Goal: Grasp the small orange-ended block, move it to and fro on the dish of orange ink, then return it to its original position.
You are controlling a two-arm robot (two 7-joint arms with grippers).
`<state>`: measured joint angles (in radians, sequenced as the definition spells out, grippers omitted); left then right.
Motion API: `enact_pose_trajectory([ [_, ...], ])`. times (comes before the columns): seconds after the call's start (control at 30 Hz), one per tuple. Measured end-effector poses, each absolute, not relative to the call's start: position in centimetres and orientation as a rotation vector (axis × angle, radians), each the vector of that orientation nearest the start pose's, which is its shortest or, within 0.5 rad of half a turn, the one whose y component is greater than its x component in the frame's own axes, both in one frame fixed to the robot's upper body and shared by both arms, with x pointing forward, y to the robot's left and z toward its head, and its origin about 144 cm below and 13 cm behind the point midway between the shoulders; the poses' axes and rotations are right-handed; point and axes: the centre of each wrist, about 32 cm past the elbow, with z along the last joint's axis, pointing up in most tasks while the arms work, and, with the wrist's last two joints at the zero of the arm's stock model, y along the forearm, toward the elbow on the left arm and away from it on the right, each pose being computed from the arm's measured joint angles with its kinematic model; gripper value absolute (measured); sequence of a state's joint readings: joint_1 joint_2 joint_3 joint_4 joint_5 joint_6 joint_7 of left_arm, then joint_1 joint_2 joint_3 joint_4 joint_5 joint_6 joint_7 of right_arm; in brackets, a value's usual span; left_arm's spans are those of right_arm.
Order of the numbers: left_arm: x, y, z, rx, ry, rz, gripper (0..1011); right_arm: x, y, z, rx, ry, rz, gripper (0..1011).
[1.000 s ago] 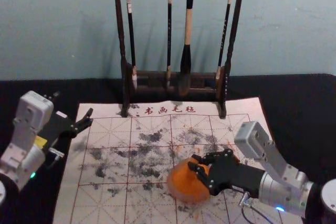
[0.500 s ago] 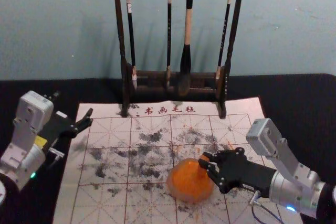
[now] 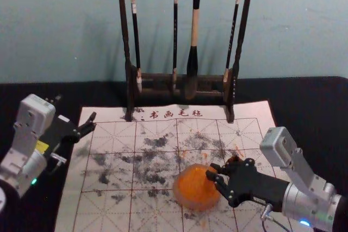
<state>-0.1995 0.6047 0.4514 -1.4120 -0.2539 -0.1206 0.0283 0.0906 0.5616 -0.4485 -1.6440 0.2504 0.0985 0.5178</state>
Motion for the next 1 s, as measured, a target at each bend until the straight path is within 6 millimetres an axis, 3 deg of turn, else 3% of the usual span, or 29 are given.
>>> enact_pose_trajectory([
  [0.53, 48.9, 31.0, 114.0, 0.304, -0.285, 1.248, 1001, 45.0, -24.4, 115.7, -0.341, -0.05, -0.577, 87],
  [1.0, 48.9, 31.0, 114.0, 0.304, -0.285, 1.248, 1001, 45.9, -23.5, 115.6, -0.35, -0.068, -0.57, 87],
])
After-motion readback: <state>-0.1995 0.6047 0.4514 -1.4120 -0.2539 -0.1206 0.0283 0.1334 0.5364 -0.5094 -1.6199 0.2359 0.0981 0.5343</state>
